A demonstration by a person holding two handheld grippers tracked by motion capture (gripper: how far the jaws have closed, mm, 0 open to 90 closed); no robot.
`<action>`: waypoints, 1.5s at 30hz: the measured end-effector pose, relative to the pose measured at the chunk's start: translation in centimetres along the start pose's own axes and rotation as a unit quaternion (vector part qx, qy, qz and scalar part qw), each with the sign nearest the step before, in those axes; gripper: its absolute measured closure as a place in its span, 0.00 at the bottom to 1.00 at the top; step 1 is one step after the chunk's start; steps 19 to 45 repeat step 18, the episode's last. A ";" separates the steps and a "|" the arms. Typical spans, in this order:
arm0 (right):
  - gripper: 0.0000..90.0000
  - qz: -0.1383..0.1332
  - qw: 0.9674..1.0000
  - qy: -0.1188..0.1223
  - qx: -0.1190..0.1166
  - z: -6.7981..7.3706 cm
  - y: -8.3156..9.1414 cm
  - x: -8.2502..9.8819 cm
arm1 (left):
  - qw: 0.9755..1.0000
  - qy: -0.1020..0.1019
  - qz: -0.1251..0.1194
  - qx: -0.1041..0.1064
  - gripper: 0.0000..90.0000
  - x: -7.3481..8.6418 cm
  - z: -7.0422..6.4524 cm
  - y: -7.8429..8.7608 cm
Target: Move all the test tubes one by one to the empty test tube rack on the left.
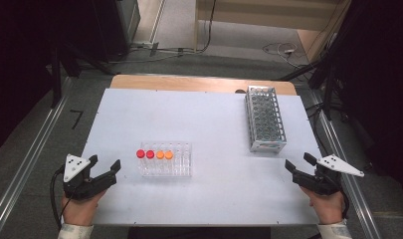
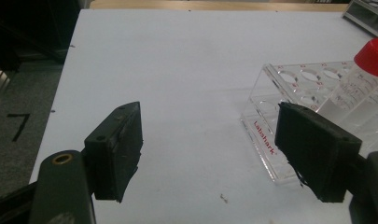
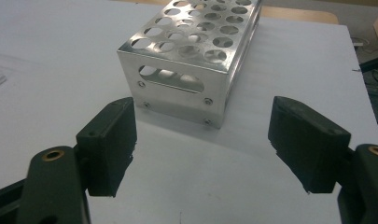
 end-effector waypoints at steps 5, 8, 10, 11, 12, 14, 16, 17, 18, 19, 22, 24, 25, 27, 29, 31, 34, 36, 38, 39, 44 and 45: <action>0.24 0.008 1.000 0.011 0.017 -0.6 -0.1 0.4 | 1.000 0.000 0.002 -0.001 0.26 0.2 0.2 0.0; 0.24 0.010 1.000 0.004 0.025 -1.2 0.0 0.6 | 1.000 0.001 0.004 -0.003 0.26 0.4 0.3 0.0; 0.24 0.013 0.999 0.000 0.030 -1.7 0.1 0.8 | 1.000 -0.001 0.005 -0.002 0.26 0.4 0.4 0.0; 0.24 0.014 0.999 -0.002 0.032 -1.9 0.1 0.9 | 1.000 -0.001 0.007 -0.003 0.26 0.5 0.4 -0.1; 0.24 0.017 0.999 -0.003 0.034 -2.1 0.1 1.1 | 1.000 -0.001 0.006 -0.003 0.26 0.5 0.4 -0.1; 0.24 0.022 0.999 -0.005 0.041 -2.6 0.0 1.4 | 1.000 -0.002 0.007 -0.004 0.26 0.6 0.4 -0.2; 0.24 0.030 0.998 -0.013 0.046 -3.1 -0.1 1.7 | 1.000 0.000 0.008 -0.005 0.26 0.6 0.5 -0.2; 0.24 0.033 0.998 -0.014 0.050 -3.4 -0.2 2.0 | 1.000 0.000 0.009 -0.005 0.26 0.7 0.5 -0.3; 0.22 0.039 0.998 -0.017 0.055 -3.7 -0.4 2.3 | 1.000 -0.001 0.011 -0.006 0.26 0.8 0.6 -0.4; 0.22 0.039 0.998 -0.017 0.055 -3.7 -0.4 2.3 | 1.000 -0.001 0.011 -0.006 0.26 0.8 0.6 -0.4; 0.22 0.039 0.998 -0.017 0.055 -3.7 -0.4 2.3 | 1.000 -0.001 0.011 -0.006 0.26 0.8 0.6 -0.4; 0.22 0.039 0.998 -0.017 0.055 -3.7 -0.4 2.3 | 1.000 -0.001 0.011 -0.006 0.26 0.8 0.6 -0.4; 0.22 0.039 0.998 -0.017 0.055 -3.7 -0.4 2.3 | 1.000 -0.001 0.011 -0.006 0.26 0.8 0.6 -0.4; 0.22 0.039 0.998 -0.017 0.055 -3.7 -0.4 2.3 | 1.000 -0.001 0.011 -0.006 0.26 0.8 0.6 -0.4; 0.22 0.039 0.998 -0.017 0.055 -3.7 -0.4 2.3 | 1.000 -0.001 0.011 -0.006 0.26 0.8 0.6 -0.4; 0.22 0.039 0.998 -0.017 0.055 -3.7 -0.4 2.3 | 1.000 -0.001 0.011 -0.006 0.26 0.8 0.6 -0.4; 0.22 0.039 0.998 -0.017 0.055 -3.7 -0.4 2.3 | 1.000 -0.001 0.011 -0.006 0.26 0.8 0.6 -0.4; 0.22 0.039 0.998 -0.017 0.055 -3.7 -0.4 2.3 | 1.000 -0.001 0.011 -0.006 0.26 0.8 0.6 -0.4; 0.22 0.039 0.998 -0.017 0.055 -3.7 -0.4 2.3 | 1.000 -0.001 0.011 -0.006 0.26 0.8 0.6 -0.4; 0.22 0.039 0.998 -0.017 0.055 -3.7 -0.4 2.3 | 1.000 -0.001 0.011 -0.006 0.26 0.8 0.6 -0.4; 0.22 0.039 0.998 -0.017 0.055 -3.7 -0.4 2.3 | 1.000 -0.001 0.011 -0.006 0.26 0.8 0.6 -0.4; 0.22 0.039 0.998 -0.017 0.055 -3.7 -0.4 2.3 | 1.000 -0.001 0.011 -0.006 0.26 0.8 0.6 -0.4</action>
Point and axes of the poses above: each handheld gripper's, and its own axes: y roughly backward along the jaws, x roughly out of its underside, z roughly to its left, the point moved 2 cm from there along -y, roughly forward along the jaws, and after that the axes turned 11 degrees about -z, right-handed, at the moved point
